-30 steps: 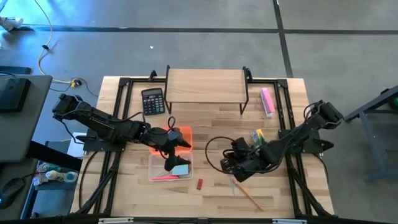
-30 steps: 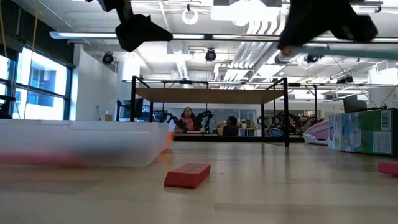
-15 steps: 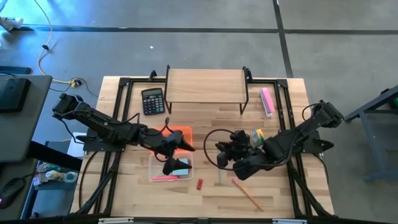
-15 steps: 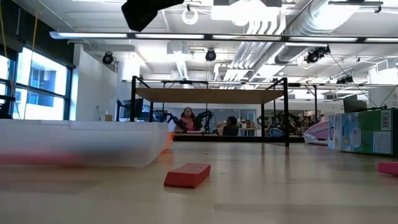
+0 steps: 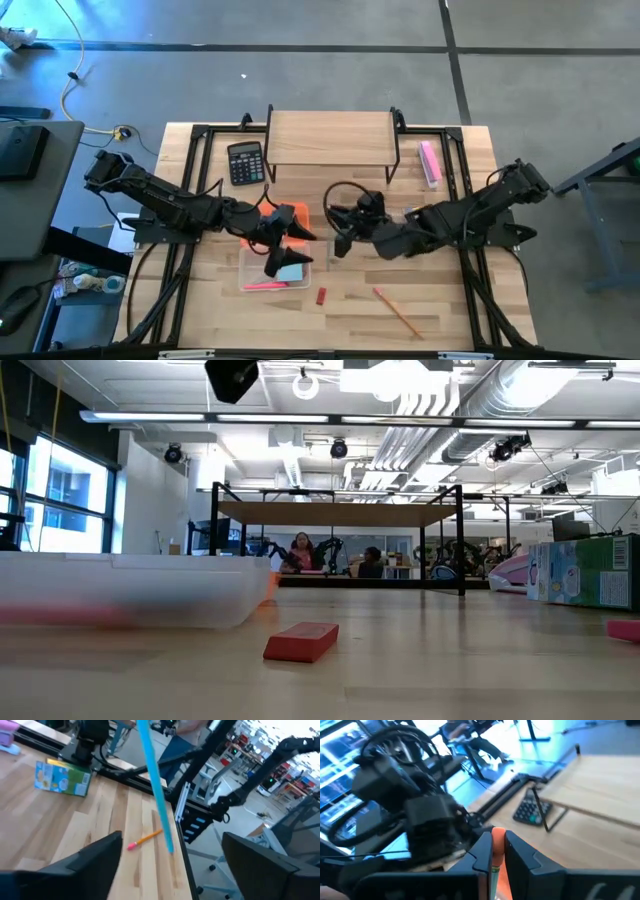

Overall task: Pack school essentials
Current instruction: Put the blue pencil into the supply box

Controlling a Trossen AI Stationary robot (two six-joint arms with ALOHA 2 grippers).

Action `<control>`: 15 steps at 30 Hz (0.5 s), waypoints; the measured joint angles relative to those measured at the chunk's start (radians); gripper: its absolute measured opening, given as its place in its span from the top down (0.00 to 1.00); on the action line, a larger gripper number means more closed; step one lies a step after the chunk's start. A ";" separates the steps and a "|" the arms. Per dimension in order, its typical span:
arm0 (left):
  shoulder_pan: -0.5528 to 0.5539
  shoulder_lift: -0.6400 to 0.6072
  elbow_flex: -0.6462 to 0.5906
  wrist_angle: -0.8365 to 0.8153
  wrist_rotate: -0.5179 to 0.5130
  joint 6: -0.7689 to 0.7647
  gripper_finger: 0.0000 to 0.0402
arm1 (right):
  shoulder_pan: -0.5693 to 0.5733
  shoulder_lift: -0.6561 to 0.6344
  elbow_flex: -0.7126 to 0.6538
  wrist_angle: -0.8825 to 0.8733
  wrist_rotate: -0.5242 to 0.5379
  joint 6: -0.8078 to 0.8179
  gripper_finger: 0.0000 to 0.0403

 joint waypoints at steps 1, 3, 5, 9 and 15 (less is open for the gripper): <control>0.007 0.000 0.000 0.004 0.000 0.000 0.24 | -0.009 0.000 0.000 0.026 -0.012 -0.032 0.95; 0.020 0.000 0.000 0.011 -0.001 0.000 0.31 | -0.028 0.000 0.000 0.074 -0.050 -0.086 0.95; 0.032 0.000 0.000 0.019 -0.002 0.000 0.37 | -0.047 0.000 0.000 0.100 -0.086 -0.124 0.95; 0.048 0.000 0.000 0.052 -0.001 0.018 0.49 | -0.074 0.000 0.000 0.116 -0.122 -0.169 0.95; 0.075 0.000 0.000 0.118 -0.001 0.034 0.63 | -0.104 0.000 0.000 0.125 -0.153 -0.207 0.95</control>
